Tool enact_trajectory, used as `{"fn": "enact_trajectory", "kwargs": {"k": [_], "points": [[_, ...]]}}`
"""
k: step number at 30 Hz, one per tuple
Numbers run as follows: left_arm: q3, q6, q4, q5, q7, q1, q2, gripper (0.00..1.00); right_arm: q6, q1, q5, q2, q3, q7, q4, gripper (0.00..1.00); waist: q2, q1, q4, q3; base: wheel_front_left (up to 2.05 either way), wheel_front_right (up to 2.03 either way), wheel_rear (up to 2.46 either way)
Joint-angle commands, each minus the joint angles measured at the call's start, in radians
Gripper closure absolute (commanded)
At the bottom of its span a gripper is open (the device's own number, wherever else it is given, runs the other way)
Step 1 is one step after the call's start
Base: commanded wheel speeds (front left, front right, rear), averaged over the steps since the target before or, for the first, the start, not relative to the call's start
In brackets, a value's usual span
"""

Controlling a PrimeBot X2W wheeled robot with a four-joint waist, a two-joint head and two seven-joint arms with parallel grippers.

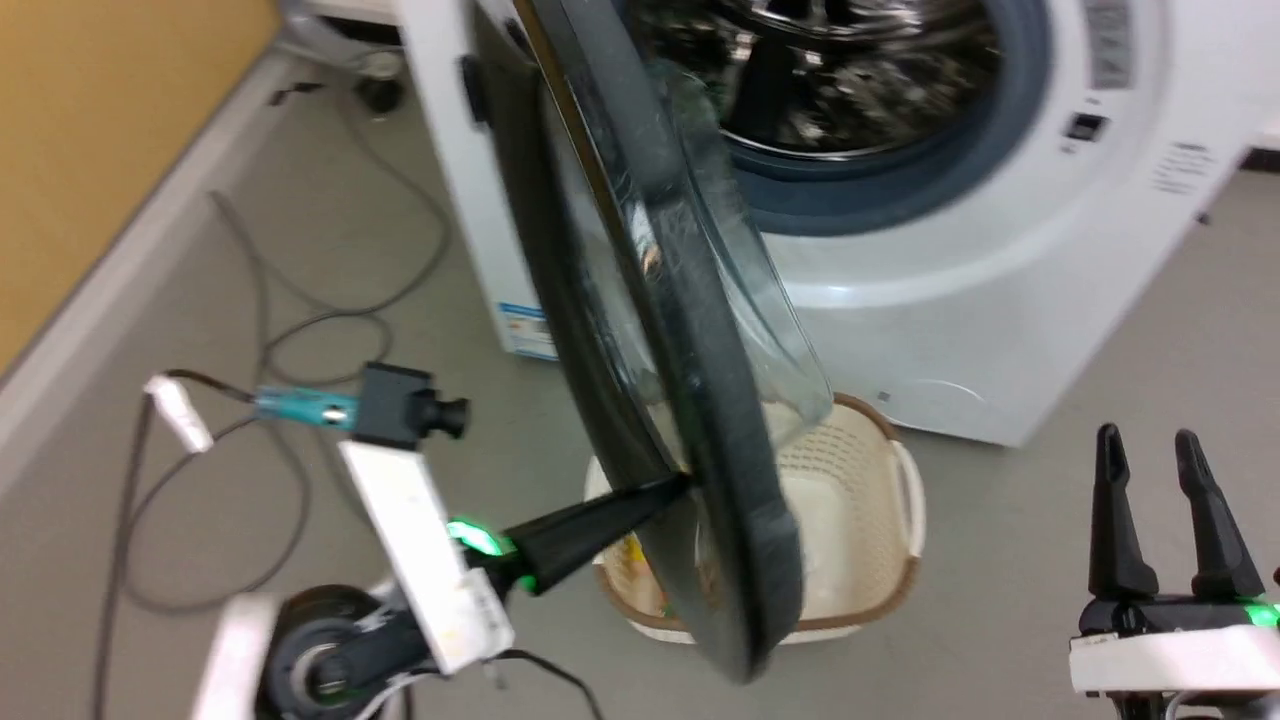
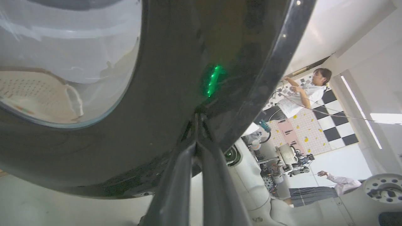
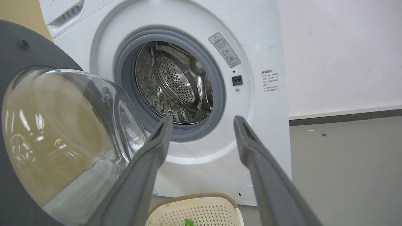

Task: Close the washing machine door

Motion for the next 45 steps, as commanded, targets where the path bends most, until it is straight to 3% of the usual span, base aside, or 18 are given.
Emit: {"fn": "enact_trajectory", "kwargs": {"k": [1, 10, 20, 24, 29, 30, 34, 41, 42, 43, 45], "points": [[-0.031, -0.005, 0.027, 0.006, -0.030, -0.020, -0.012, 1.00, 0.001, -0.018, -0.009, 0.002, 0.001, -0.005, -0.007, 0.00, 0.0000, 0.0000, -0.085, 0.023, 0.00, 0.00, 0.00], [-0.144, -0.005, 0.172, 0.034, -0.288, -0.080, -0.014, 1.00, 0.001, -0.041, -0.009, 0.002, -0.012, -0.005, -0.011, 0.00, 0.0000, 0.0000, -0.230, 0.058, 0.00, 0.00, 0.00], [-0.302, -0.005, 0.287, 0.015, -0.541, -0.116, 0.005, 1.00, 0.001, -0.052, -0.015, 0.002, -0.020, -0.005, -0.014, 0.00, 0.0000, 0.0000, -0.254, 0.077, 0.00, 0.00, 0.00], [-0.370, -0.005, 0.341, 0.113, -0.703, -0.125, 0.054, 1.00, 0.001, -0.051, -0.012, 0.002, -0.015, -0.005, -0.011, 0.00, 0.0000, 0.0000, -0.247, 0.059, 0.00, 0.00, 0.00], [-0.422, -0.004, 0.451, 0.331, -0.941, -0.134, 0.131, 1.00, 0.001, -0.027, -0.011, 0.002, -0.025, -0.005, -0.006, 0.00, 0.0000, 0.0000, -0.229, 0.018, 0.00, 0.00, 0.00], [-0.427, 0.010, 0.471, 0.401, -0.990, -0.143, 0.150, 1.00, 0.001, -0.023, -0.010, 0.002, -0.026, -0.005, -0.007, 0.00, 0.0000, 0.0000, -0.225, 0.011, 0.00, 0.00, 0.00], [-0.426, 0.155, 0.520, 0.639, -1.151, -0.171, 0.191, 1.00, 0.001, -0.013, -0.022, 0.002, -0.033, -0.005, -0.017, 0.00, 0.0000, 0.0000, -0.216, -0.010, 0.00, 0.00, 0.00], [-0.251, 0.353, 0.414, 0.826, -1.190, -0.128, 0.168, 1.00, 0.001, -0.023, -0.035, 0.002, -0.088, -0.005, -0.048, 0.00, 0.0000, 0.0000, -0.200, -0.023, 0.00, 0.00, 0.00], [-0.222, 0.384, 0.400, 0.864, -1.190, -0.107, 0.168, 0.06, 0.001, -0.026, -0.036, 0.002, -0.087, -0.005, -0.056, 0.00, 0.0000, 0.0000, -0.199, -0.024, 0.00, 0.00, 0.00], [-0.191, 0.417, 0.374, 0.909, -1.191, -0.089, 0.165, 0.00, 0.001, -0.030, -0.038, 0.002, -0.087, -0.005, -0.064, 0.00, 0.0000, 0.0000, -0.199, -0.025, 0.00, 0.00, 0.00], [-0.154, 0.457, 0.344, 0.981, -1.191, -0.043, 0.163, 0.00, 0.001, -0.036, -0.043, 0.002, -0.082, -0.005, -0.079, 0.00, 0.0000, 0.0000, -0.197, -0.028, 0.00, 0.00, 0.00]]}}
